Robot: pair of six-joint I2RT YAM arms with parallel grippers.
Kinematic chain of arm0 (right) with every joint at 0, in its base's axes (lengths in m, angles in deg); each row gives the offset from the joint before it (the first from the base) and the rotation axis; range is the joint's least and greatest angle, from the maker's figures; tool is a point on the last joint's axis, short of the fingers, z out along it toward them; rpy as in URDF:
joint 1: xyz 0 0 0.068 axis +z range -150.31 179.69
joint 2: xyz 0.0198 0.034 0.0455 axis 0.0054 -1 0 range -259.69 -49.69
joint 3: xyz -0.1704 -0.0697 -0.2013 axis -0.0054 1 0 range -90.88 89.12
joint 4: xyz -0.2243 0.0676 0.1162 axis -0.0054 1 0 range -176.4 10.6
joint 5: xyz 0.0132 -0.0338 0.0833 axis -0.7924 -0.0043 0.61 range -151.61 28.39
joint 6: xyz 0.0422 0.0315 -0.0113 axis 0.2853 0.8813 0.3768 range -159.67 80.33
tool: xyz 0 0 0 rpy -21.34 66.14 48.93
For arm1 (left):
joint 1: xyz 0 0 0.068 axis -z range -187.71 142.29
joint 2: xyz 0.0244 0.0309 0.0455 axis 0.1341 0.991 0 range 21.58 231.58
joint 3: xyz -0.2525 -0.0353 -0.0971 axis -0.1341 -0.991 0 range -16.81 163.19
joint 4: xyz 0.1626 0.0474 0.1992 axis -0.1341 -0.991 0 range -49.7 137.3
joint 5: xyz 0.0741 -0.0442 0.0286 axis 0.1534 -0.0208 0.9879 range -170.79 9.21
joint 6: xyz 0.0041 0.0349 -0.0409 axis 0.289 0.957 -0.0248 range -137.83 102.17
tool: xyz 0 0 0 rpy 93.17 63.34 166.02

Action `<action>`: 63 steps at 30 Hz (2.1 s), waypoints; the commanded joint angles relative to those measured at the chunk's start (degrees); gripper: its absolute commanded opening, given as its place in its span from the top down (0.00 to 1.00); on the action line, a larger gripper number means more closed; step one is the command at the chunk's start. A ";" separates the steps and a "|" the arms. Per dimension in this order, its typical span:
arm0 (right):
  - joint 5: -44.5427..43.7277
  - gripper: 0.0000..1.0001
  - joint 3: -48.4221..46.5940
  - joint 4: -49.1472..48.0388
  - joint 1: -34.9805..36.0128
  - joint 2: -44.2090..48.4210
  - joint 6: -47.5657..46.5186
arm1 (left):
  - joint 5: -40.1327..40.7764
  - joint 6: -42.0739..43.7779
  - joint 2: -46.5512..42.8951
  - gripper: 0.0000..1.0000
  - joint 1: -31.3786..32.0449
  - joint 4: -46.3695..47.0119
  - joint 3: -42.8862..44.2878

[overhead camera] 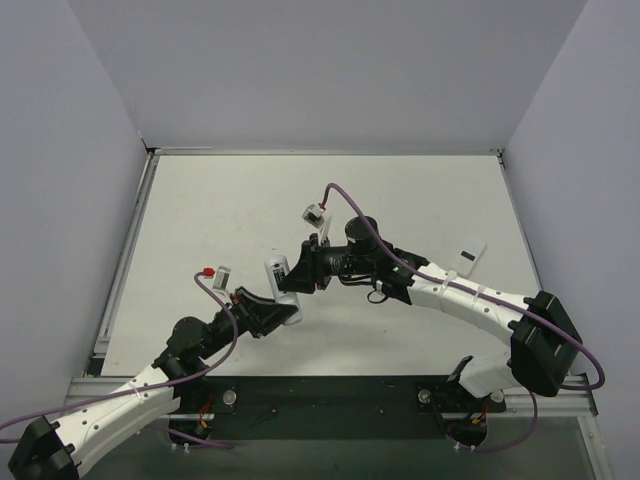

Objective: Load the batteries into the remote control
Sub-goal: Adjust the battery in the remote control, then adjust the battery cover at the center of the board.

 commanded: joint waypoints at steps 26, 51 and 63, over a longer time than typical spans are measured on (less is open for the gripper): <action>-2.96 0.57 -5.21 -3.52 -2.67 0.16 0.55 | 0.33 0.29 0.26 1.00 0.23 4.86 2.43; -4.81 0.64 -5.12 4.03 -3.72 0.06 -6.64 | 4.72 -0.06 0.26 1.00 0.23 0.22 1.29; -11.57 0.34 -8.28 19.84 -16.02 2.90 -15.17 | 11.66 -0.50 0.34 1.00 0.14 -9.11 -0.91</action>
